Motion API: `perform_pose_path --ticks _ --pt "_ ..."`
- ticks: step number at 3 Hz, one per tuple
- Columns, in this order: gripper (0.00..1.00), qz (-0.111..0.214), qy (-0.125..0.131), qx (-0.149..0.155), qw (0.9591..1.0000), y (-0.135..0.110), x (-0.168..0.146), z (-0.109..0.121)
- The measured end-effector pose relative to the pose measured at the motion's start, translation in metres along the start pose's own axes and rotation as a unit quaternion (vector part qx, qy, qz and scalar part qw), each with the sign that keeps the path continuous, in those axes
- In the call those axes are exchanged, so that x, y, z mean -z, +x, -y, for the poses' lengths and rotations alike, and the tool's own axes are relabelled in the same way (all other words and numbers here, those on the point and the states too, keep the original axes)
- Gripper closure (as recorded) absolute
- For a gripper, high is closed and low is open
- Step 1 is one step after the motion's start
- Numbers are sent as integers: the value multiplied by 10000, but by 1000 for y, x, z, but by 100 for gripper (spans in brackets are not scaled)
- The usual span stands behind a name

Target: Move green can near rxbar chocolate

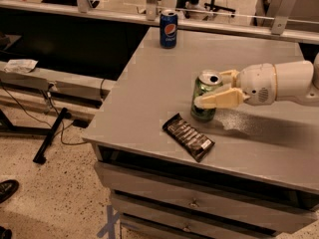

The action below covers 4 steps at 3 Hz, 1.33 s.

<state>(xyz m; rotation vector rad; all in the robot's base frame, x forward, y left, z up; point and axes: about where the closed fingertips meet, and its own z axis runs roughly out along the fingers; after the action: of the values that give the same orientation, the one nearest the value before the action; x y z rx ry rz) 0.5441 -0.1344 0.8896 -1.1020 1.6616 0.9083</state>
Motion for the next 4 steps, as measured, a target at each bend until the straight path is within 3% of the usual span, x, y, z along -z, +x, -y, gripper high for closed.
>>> perform_pose_path --ticks 1,2,3,4 --pt "0 246 -211 -92 9994 -8 2 -44" --pt "0 362 -267 -106 9989 -13 5 -63" --pt "0 131 -248 -50 9996 -2 33 -34" --pt "0 -81 -74 -41 9999 11 63 39"
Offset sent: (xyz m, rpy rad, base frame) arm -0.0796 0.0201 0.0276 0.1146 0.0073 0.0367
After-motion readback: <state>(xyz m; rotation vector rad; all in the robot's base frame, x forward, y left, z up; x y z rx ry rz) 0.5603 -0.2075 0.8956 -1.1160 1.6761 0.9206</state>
